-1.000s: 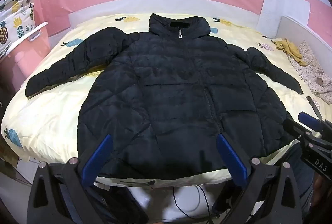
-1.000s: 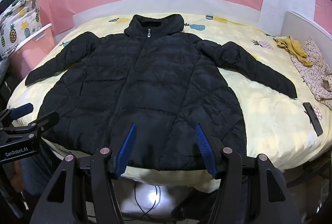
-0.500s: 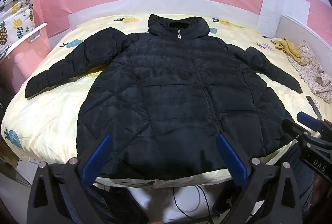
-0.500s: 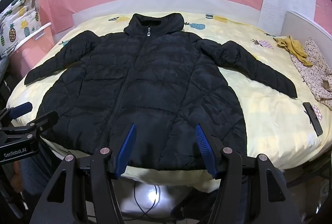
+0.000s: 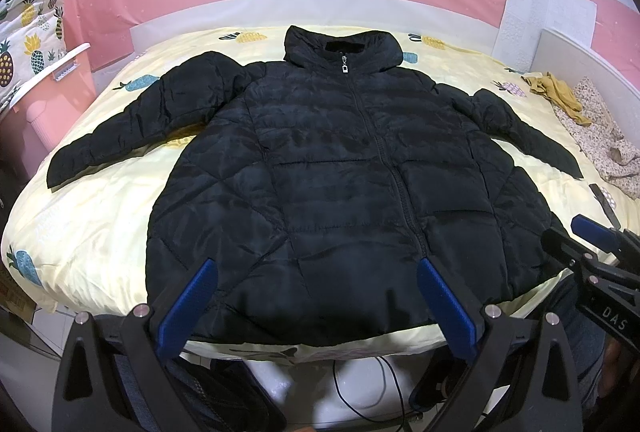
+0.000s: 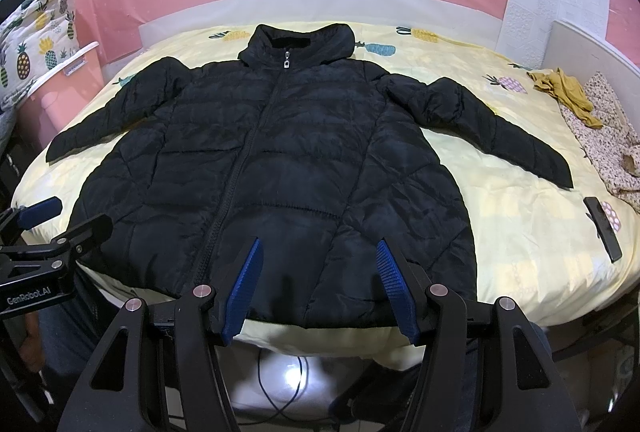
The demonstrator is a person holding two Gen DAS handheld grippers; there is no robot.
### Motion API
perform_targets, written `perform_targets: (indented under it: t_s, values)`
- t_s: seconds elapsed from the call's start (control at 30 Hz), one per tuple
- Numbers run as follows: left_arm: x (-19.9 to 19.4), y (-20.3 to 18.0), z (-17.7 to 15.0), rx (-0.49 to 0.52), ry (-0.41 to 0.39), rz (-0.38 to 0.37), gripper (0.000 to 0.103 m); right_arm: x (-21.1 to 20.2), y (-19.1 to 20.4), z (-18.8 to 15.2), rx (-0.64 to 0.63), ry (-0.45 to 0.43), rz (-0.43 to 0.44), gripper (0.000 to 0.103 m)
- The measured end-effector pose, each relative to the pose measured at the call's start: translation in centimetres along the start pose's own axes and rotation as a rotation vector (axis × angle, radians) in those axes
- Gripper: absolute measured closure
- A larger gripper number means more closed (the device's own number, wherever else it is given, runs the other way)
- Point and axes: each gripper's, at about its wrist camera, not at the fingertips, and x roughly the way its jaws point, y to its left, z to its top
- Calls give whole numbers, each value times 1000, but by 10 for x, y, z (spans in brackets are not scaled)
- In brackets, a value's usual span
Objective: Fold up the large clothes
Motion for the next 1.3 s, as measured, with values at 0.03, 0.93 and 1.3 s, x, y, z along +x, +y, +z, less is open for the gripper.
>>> perform_targets:
  t_s: [0.03,0.93,1.3]
  values:
    - [0,0,0,-1,0,0,2,0,0,1,0,1,0,44]
    - [2,-6,-5,-1,3,-2,2,2,1,-2,-1,5,-1,44]
    - [1,-5,-4,-1,4,-2,2,2,1,-1,-2,6,-1,44]
